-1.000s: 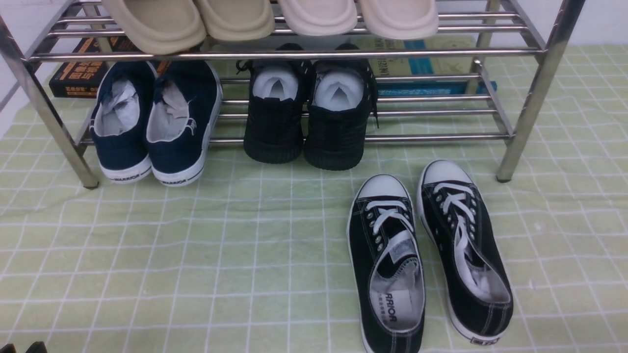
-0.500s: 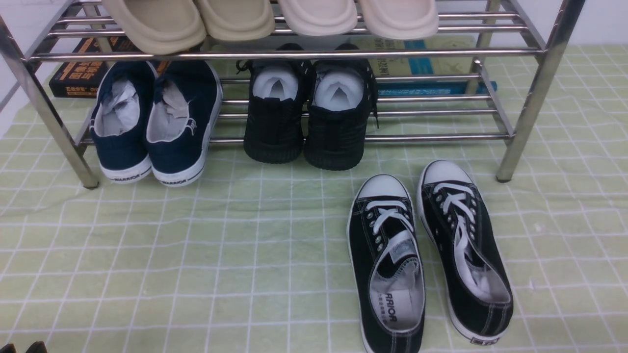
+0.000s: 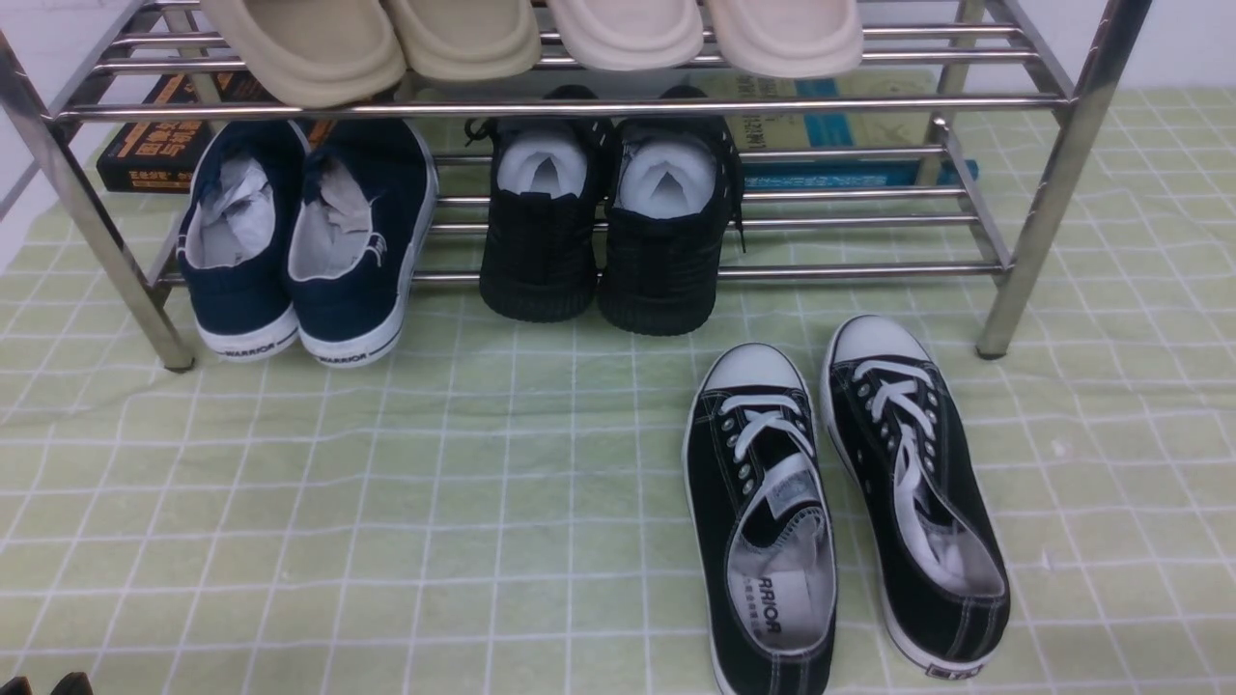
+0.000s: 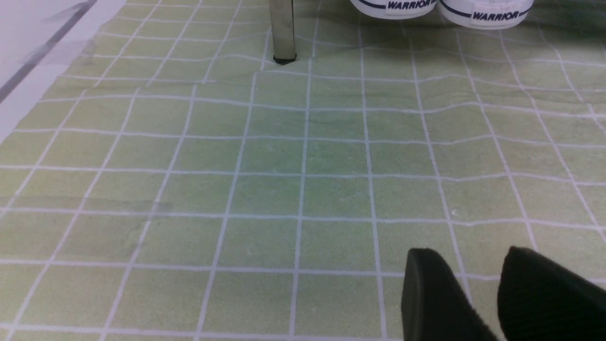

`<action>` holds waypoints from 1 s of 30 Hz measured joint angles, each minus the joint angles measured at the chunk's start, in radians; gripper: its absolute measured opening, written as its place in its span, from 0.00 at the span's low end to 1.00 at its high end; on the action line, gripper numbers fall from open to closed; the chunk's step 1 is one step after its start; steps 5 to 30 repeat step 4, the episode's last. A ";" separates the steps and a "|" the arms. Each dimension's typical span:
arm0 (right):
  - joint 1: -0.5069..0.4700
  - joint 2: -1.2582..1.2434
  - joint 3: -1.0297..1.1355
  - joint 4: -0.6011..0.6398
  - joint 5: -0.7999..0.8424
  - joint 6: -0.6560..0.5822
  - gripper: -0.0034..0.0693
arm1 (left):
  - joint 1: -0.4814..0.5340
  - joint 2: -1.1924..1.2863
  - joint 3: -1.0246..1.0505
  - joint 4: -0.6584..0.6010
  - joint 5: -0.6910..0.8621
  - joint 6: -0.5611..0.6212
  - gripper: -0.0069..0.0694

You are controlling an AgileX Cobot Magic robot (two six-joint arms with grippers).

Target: Take the shoes off the shelf with your hand from the green coffee tablecloth.

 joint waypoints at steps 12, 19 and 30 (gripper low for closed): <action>0.000 0.000 0.000 0.000 0.000 0.000 0.34 | 0.000 0.000 0.000 0.000 0.000 0.000 0.41; 0.000 0.000 0.000 0.000 0.000 0.000 0.34 | 0.000 0.000 0.000 0.000 0.000 0.000 0.41; 0.000 0.000 0.000 0.000 0.000 0.000 0.34 | 0.000 0.000 0.000 0.000 0.000 0.000 0.41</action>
